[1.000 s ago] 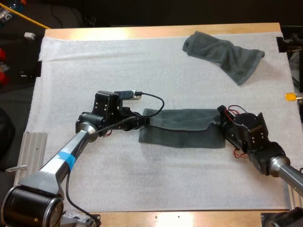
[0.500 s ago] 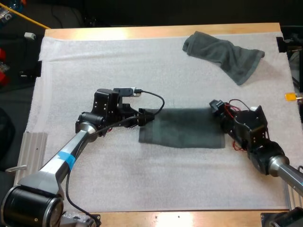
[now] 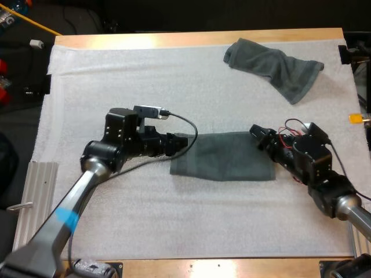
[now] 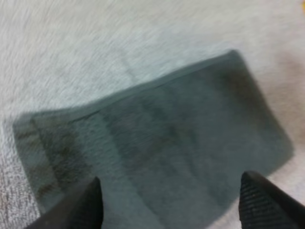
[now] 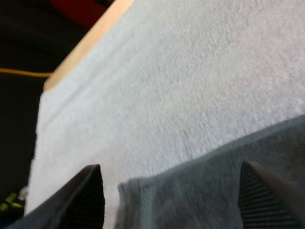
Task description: Pick towel from pile, fold and stack
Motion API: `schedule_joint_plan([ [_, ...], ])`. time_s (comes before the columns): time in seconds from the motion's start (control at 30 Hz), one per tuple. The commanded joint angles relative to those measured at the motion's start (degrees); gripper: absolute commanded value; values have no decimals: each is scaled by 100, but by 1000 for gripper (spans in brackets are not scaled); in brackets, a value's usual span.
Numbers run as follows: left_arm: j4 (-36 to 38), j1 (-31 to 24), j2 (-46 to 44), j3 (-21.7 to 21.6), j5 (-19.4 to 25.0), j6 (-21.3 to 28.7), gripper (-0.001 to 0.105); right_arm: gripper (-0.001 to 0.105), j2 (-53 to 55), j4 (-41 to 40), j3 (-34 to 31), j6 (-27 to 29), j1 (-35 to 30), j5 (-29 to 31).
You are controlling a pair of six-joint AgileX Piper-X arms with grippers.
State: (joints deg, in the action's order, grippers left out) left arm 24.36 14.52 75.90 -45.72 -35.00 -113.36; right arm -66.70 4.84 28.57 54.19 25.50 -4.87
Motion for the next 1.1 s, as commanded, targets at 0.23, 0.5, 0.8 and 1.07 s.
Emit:
schedule_joint_plan([
  [0.23,983,-5,-1218,-60,93,172,60,59,941,-2529,665,1149,-17,39],
  [0.5,2132,-5,-2254,-60,83,271,60,59,1639,-4669,1358,1563,-17,379],
  [0.8,3117,-5,-3373,-60,83,271,60,59,2205,-6055,1689,1948,-17,487],
  [1.07,3409,-5,-4087,-60,94,163,60,59,2355,-6295,1687,2325,-17,610],
])
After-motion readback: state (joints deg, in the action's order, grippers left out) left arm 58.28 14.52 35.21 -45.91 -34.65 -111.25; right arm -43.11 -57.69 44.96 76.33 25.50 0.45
